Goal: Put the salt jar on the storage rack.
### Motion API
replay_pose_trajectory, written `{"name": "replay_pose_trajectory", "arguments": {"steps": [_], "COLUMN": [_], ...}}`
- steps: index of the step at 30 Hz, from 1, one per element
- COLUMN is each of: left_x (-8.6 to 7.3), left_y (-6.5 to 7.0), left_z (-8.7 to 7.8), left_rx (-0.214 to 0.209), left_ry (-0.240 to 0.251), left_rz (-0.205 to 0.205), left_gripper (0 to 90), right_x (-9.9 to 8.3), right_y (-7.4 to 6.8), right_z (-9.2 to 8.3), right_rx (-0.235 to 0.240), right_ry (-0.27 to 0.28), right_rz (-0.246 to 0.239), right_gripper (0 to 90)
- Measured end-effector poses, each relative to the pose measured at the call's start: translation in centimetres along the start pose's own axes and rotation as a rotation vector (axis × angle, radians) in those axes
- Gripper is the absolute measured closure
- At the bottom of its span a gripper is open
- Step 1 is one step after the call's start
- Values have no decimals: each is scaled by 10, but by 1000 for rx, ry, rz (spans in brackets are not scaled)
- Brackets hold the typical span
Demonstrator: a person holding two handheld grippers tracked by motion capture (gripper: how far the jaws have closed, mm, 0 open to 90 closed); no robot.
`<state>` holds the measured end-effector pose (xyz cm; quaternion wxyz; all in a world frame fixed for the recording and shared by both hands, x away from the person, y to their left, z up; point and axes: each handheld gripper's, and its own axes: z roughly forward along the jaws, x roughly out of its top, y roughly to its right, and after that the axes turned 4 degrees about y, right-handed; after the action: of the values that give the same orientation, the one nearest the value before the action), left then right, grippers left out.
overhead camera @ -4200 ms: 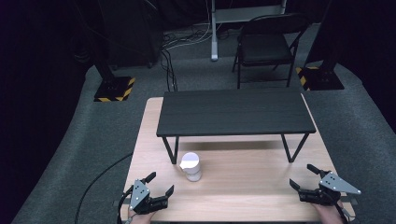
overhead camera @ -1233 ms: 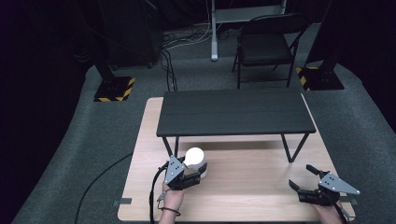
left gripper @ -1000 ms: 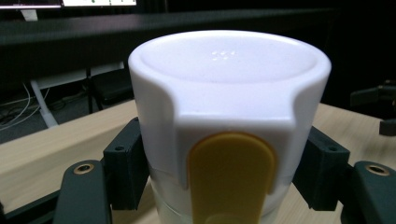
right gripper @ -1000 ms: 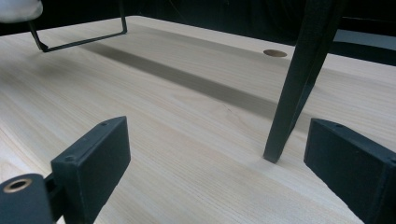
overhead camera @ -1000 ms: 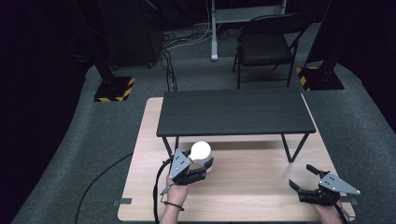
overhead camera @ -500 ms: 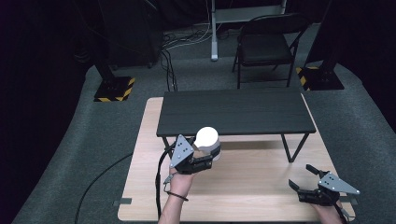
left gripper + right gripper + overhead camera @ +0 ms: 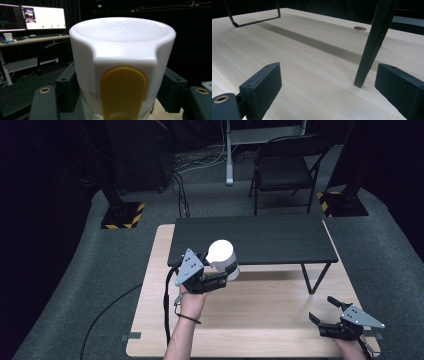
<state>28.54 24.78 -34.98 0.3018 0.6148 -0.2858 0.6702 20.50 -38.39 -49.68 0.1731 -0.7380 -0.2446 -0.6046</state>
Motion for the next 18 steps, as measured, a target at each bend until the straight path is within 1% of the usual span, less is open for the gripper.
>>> {"name": "replay_pose_trajectory", "arguments": {"steps": [1,2,4,5,6,9,10,11,12,14,16,18], "left_x": [5,5,9,15,15,21,25,25,26,25,24,23], "left_y": [0,0,0,0,0,2,2,2,3,2,0,-1], "left_z": [4,4,10,16,16,27,35,35,39,44,48,49], "left_rx": [28,28,47,71,71,108,125,125,139,148,140,145], "left_ry": [-4,-4,-9,-23,-23,-51,-74,-74,-85,-86,-82,-81], "left_rz": [3,3,10,20,20,29,42,42,40,29,27,19], "left_gripper": [304,304,304,304,304,304,304,304,304,303,303,300], "right_x": [0,0,0,0,0,0,0,0,0,0,0,-1], "right_y": [0,0,0,0,0,0,0,0,0,1,1,1], "right_z": [0,0,1,1,1,1,0,0,0,0,0,-1], "right_rx": [1,1,2,2,2,1,1,1,0,1,0,-1], "right_ry": [-1,-1,-1,0,0,-1,0,0,0,0,3,4], "right_rz": [-1,-2,-3,-2,-2,0,0,0,1,1,1,3], "right_gripper": [61,61,61,61,61,61,61,61,61,61,61,61]}}
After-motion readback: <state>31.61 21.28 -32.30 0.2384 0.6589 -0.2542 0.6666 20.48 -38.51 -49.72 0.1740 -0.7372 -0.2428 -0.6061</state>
